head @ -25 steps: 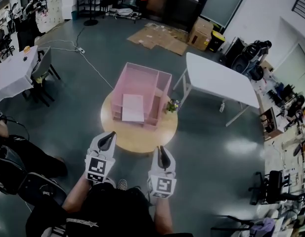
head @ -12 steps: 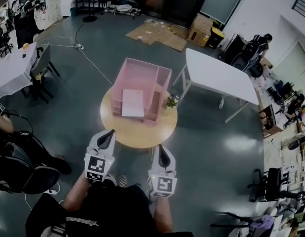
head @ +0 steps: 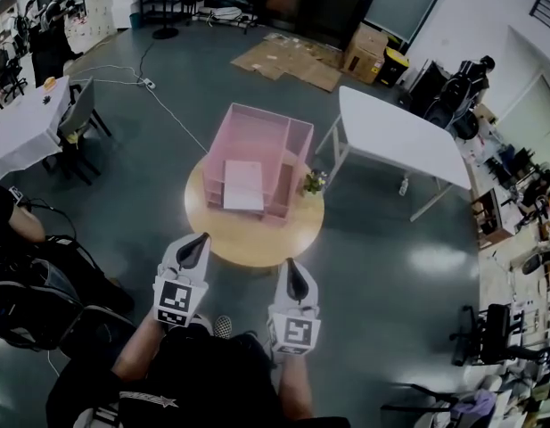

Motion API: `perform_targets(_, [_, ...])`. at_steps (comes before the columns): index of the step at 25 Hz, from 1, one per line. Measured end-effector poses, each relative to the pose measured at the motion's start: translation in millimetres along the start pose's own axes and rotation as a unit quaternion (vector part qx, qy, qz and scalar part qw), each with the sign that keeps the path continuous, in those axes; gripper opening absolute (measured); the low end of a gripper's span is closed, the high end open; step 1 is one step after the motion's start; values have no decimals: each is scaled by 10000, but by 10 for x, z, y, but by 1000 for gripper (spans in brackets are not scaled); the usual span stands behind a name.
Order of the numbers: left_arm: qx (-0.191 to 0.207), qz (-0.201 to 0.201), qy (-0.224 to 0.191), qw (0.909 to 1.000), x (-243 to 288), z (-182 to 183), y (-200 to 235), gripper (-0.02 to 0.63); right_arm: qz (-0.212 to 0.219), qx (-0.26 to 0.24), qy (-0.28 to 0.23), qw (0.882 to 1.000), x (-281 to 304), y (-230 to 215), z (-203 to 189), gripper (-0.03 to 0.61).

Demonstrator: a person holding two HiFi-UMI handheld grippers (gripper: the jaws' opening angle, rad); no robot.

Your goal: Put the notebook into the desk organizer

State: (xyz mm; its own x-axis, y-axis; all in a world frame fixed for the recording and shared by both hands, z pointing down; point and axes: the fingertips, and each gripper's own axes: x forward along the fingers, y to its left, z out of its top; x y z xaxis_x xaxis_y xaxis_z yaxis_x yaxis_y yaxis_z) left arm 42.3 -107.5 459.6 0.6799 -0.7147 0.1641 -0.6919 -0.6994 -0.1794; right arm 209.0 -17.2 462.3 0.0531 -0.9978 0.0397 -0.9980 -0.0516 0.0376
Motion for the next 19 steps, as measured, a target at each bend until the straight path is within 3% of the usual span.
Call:
perform_targets(7, [4,12,42,10000,-57,154,119,11,57,-9,38,10000,43,83,211,6])
perform_targets(19, [-8,70,53,10000,-76,131,170,11,150,25,9,9999,89,151,212,6])
